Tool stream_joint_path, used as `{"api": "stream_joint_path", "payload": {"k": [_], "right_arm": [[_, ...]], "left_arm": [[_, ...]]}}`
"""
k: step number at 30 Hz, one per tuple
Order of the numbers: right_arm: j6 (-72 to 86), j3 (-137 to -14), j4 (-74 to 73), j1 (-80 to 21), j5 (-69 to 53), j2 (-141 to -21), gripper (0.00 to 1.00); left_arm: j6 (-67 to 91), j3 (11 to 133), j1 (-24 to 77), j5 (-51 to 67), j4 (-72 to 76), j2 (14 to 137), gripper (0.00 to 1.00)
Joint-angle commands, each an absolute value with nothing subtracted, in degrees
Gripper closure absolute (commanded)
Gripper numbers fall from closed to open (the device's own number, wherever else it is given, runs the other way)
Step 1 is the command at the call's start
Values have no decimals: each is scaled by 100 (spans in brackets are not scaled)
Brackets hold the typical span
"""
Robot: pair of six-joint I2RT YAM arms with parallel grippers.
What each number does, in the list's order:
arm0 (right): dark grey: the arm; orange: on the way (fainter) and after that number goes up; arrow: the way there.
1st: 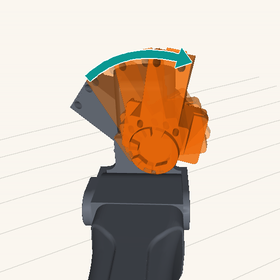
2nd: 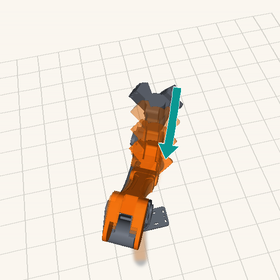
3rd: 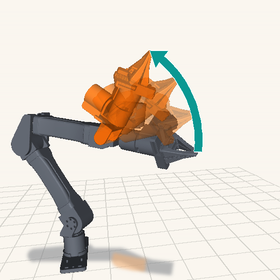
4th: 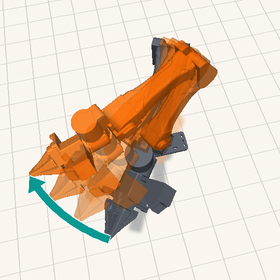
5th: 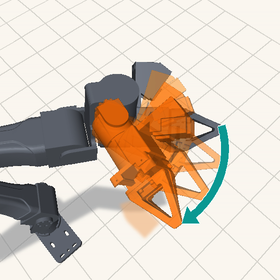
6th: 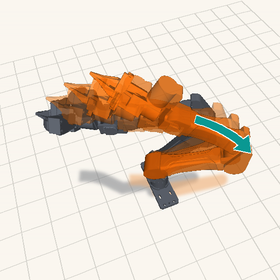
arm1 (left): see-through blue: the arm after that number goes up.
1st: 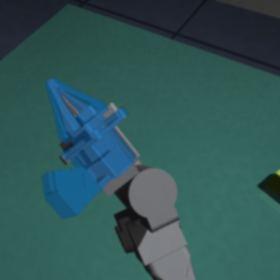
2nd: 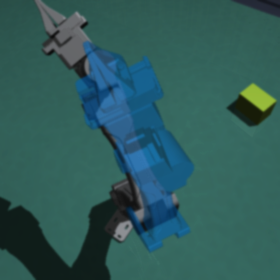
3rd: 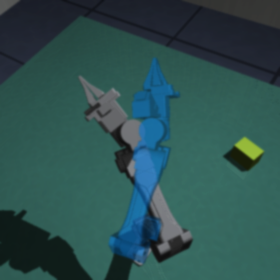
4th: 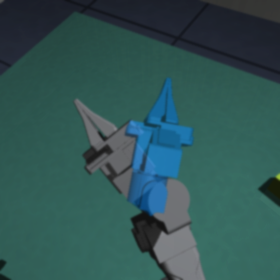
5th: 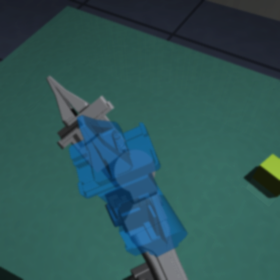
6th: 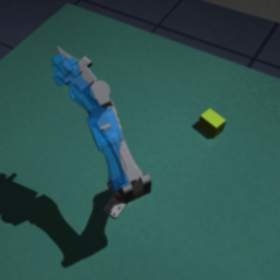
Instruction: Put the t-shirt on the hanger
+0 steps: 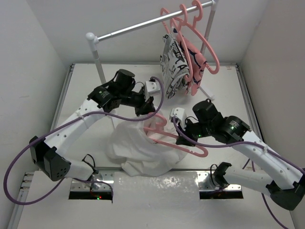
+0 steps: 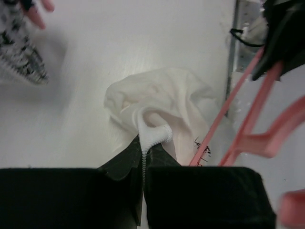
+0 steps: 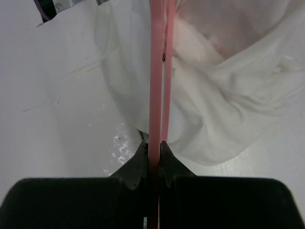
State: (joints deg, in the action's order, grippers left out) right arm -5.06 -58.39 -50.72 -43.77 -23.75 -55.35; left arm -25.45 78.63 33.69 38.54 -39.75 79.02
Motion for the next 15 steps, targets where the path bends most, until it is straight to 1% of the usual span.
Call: {"api": "stream_joint_path", "payload": {"k": [1, 3, 8, 9, 10, 12, 13, 15], "right_arm": [[-756, -6152, -4519, -4482, -2233, -5572, 100], [-773, -6082, -4334, -4483, -2118, -5494, 100], [-695, -5679, -3824, -4483, -1890, -5300, 100], [-703, -5539, -3745, -4482, -1803, -5204, 100], [-712, -5381, -3544, -4482, -1758, -5142, 100], [-651, -4766, -3132, -4483, -1723, -4915, 100], [-607, -4546, -2955, -4491, -1766, -4835, 100], [-379, -3939, -2621, -4500, -1880, -4685, 100]], "left_arm": [[-2777, 8253, 3761, 4535, -4095, 7840, 100], [-2594, 8227, 3850, 4753, -4052, 7805, 100], [-2557, 8042, 3998, 4886, -4130, 7796, 100], [-2723, 8033, 4016, 4965, -4218, 7796, 97], [-2829, 7972, 4034, 4992, -4314, 7770, 81], [-3066, 7911, 4043, 4836, -4526, 7726, 66], [-3102, 7841, 4043, 4686, -4544, 7673, 59], [-3146, 7805, 4025, 4161, -4526, 7612, 51]]}}
